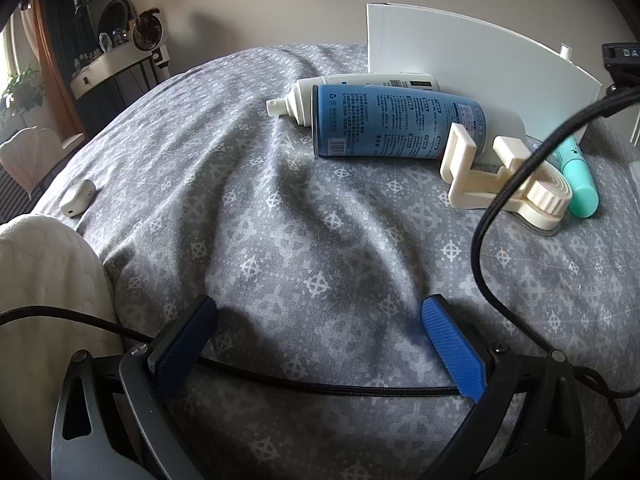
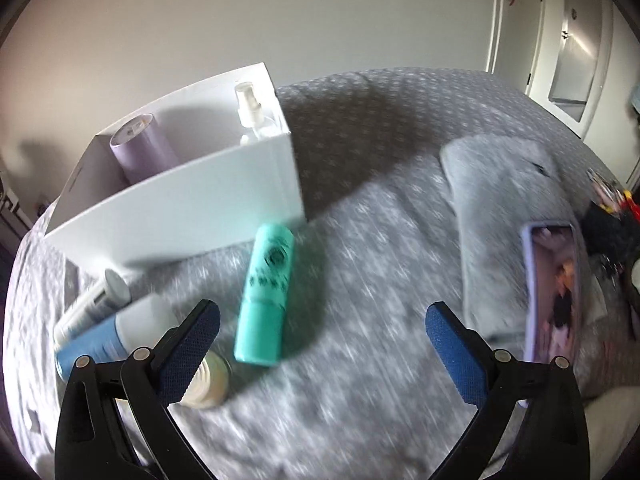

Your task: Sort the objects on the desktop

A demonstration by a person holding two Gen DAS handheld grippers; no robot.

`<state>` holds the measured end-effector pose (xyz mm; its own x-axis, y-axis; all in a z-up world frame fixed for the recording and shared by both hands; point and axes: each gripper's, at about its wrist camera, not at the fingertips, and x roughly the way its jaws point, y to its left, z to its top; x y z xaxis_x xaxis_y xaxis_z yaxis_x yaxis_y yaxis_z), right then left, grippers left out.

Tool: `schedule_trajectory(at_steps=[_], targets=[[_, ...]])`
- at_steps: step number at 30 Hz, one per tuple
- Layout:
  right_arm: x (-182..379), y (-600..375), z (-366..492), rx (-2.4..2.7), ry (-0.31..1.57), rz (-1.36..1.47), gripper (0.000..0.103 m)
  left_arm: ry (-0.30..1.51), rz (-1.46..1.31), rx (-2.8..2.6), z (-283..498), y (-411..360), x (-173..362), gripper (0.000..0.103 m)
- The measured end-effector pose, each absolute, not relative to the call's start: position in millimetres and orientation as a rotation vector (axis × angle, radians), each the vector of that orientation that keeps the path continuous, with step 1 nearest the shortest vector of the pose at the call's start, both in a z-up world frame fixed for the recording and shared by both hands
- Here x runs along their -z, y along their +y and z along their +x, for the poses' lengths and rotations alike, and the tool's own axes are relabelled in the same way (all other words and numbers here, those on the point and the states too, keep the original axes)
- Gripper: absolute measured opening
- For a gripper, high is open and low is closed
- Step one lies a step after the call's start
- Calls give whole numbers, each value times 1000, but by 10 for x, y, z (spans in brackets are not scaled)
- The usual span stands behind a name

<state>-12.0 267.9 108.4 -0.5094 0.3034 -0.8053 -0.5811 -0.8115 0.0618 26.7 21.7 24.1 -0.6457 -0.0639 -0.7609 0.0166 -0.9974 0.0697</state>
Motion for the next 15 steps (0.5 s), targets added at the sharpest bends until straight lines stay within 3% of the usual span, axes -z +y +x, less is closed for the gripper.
schedule_trajectory(at_steps=[11,15], targets=[[-479,2679,-807,-2193,388,-1451,103,-88,1302,2808,268,218,-242,103],[-282,2613,-853,-2187,319,-1557,88,-87,1302,2809,268,219,-243,103]])
